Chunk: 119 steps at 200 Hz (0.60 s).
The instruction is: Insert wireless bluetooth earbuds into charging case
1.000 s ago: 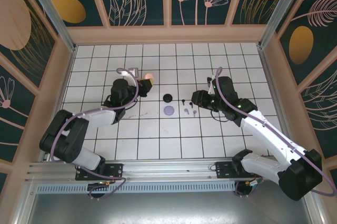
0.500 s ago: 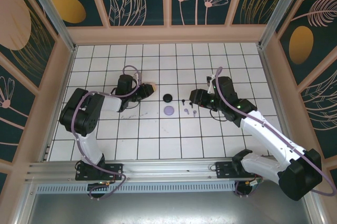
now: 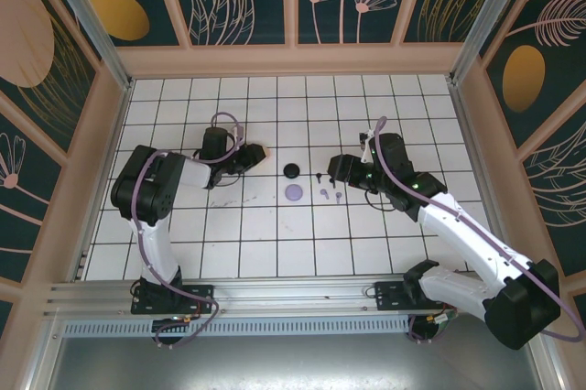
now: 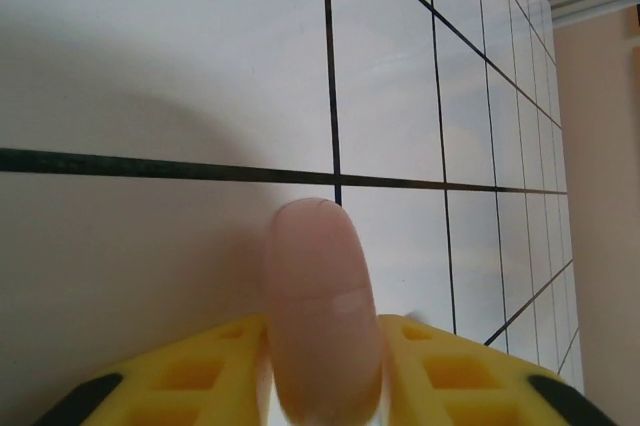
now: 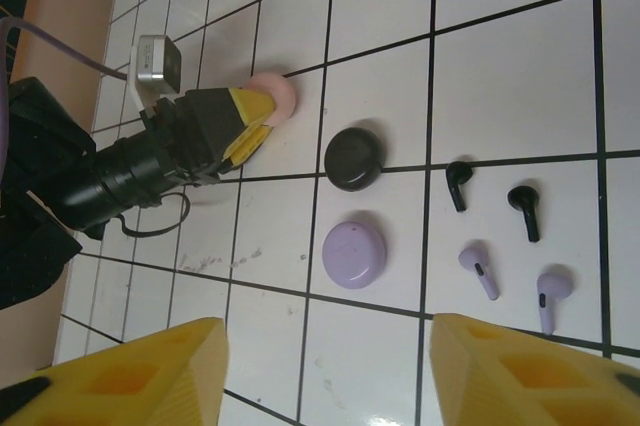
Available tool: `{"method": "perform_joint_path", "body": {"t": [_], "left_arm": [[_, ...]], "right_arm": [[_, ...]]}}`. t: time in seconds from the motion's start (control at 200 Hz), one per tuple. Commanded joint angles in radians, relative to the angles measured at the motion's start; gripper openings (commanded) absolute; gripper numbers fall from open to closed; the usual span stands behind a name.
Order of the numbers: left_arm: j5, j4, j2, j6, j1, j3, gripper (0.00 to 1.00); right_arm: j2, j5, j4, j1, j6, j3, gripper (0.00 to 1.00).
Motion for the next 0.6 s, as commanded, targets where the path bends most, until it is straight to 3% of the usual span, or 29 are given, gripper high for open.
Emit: {"method": "perform_joint_path", "body": {"t": [0.0, 0.13, 0.41, 0.591], "left_arm": [[-0.022, -0.117, 0.01, 0.041, 0.023, 0.039, 0.4], [-0.059, -0.195, -0.016, 0.075, 0.041, 0.058, 0.53], [-0.163, -0.329, -0.167, 0.166, 0.125, 0.08, 0.57], [-0.223, -0.393, -0.31, 0.235, 0.134, 0.103, 0.57]], "right_arm": [[-0.025, -0.009, 0.003, 0.001, -0.015, 0.019, 0.62], [-0.025, 0.004, -0.006, 0.014, -0.015, 0.023, 0.65], [0.002, 0.062, -0.028, 0.093, -0.007, 0.042, 0.66], [0.077, 0.136, -0.051, 0.188, -0.007, 0.069, 0.66]]}}
